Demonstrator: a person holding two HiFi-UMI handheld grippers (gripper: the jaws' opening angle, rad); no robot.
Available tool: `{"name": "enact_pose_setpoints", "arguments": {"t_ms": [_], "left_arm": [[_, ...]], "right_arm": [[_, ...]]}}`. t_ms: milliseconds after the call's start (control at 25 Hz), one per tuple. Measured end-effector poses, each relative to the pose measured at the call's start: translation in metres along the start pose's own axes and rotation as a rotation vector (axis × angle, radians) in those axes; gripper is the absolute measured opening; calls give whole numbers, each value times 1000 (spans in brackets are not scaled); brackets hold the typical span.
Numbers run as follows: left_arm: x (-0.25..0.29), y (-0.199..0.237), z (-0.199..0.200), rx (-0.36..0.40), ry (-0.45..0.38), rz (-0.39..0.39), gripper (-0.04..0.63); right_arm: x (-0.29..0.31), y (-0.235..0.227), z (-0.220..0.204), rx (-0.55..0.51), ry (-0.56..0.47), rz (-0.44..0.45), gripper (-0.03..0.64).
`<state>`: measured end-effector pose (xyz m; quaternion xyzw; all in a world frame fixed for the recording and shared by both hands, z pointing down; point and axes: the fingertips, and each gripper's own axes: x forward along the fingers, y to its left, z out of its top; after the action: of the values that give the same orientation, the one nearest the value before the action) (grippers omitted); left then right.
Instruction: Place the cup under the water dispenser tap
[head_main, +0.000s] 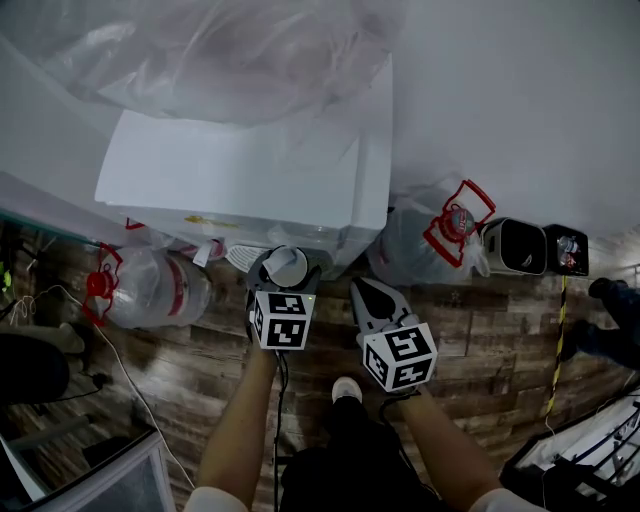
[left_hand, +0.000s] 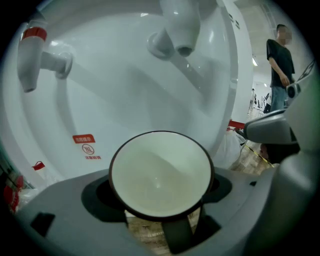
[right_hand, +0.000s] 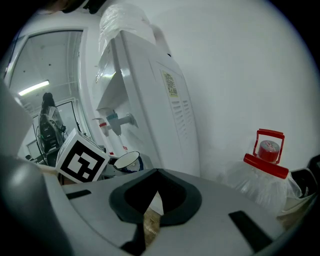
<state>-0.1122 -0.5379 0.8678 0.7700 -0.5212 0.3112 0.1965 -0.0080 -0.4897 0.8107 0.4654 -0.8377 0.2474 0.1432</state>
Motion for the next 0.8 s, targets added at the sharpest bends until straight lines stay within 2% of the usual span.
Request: {"name": "enact_pose_setpoints", "arguments": {"t_ms": [400,800], "left_arm": [[11,-1,-6,5,14,-8,446],[12,-2,-5,15,-19,-5,446]], "right_arm": [[3,-4,-3,3,5,-5,21],[2,-6,-8,32,17,-10,20]]}}
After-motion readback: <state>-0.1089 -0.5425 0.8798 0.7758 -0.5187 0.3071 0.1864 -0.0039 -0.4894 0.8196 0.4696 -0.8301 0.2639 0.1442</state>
